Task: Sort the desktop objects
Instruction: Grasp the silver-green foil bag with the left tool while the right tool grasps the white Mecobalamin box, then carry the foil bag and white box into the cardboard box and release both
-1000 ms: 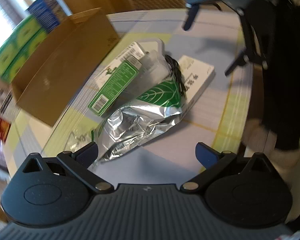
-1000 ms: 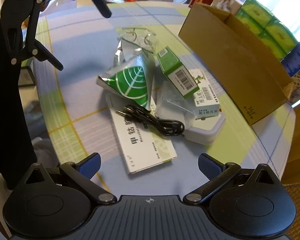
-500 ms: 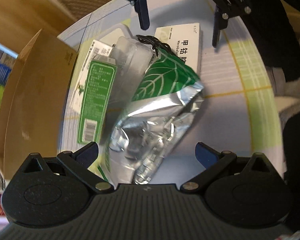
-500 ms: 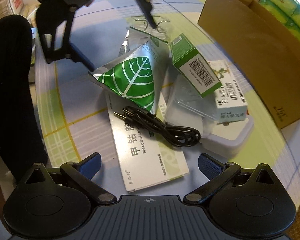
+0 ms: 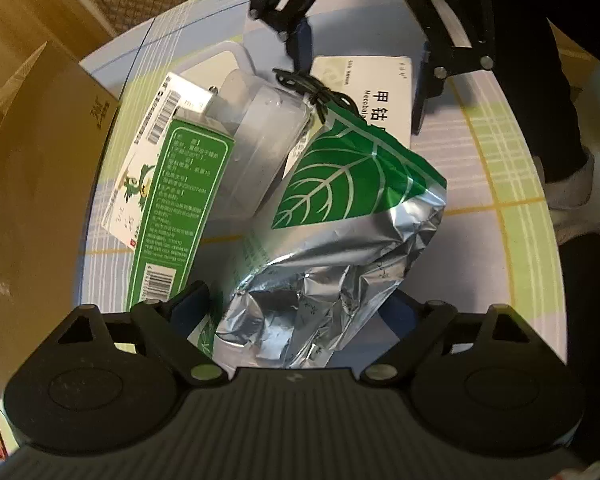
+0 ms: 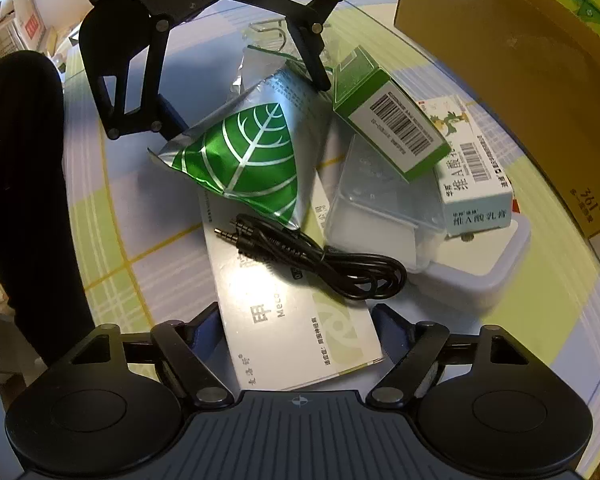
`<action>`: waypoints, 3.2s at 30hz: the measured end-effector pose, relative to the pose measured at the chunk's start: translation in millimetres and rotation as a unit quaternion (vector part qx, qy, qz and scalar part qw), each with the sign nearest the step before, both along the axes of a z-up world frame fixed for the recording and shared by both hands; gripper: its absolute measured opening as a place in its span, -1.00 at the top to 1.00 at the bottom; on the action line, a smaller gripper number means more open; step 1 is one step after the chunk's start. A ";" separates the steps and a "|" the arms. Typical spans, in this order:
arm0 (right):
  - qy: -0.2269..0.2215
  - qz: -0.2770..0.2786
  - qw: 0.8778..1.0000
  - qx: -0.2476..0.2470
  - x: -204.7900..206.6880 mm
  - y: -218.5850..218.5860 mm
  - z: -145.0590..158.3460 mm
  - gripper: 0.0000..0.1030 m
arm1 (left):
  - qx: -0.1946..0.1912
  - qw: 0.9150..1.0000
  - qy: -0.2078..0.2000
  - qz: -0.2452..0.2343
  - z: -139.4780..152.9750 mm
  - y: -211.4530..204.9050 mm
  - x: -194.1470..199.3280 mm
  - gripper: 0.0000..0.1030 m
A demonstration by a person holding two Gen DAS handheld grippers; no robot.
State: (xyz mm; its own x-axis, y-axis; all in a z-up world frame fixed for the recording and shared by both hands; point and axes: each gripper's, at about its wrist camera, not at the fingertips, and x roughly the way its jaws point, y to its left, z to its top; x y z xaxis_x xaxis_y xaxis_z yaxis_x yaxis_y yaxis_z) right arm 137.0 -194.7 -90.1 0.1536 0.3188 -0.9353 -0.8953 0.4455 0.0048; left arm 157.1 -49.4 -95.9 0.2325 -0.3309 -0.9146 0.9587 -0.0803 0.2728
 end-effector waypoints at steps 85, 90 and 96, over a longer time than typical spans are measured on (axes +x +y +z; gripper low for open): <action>-0.118 -0.189 0.971 0.087 -25.9 -53.6 146.4 -0.31 | -0.067 0.926 0.086 0.362 145.2 9.4 -5.2 0.17; -0.144 -0.197 0.964 0.102 10.5 -40.7 177.1 -0.31 | -0.082 0.918 0.066 0.383 179.0 6.7 28.9 0.17; -0.167 -0.215 0.955 0.116 68.8 -23.0 204.8 -0.31 | -0.105 0.903 0.055 0.413 202.4 8.4 80.1 0.17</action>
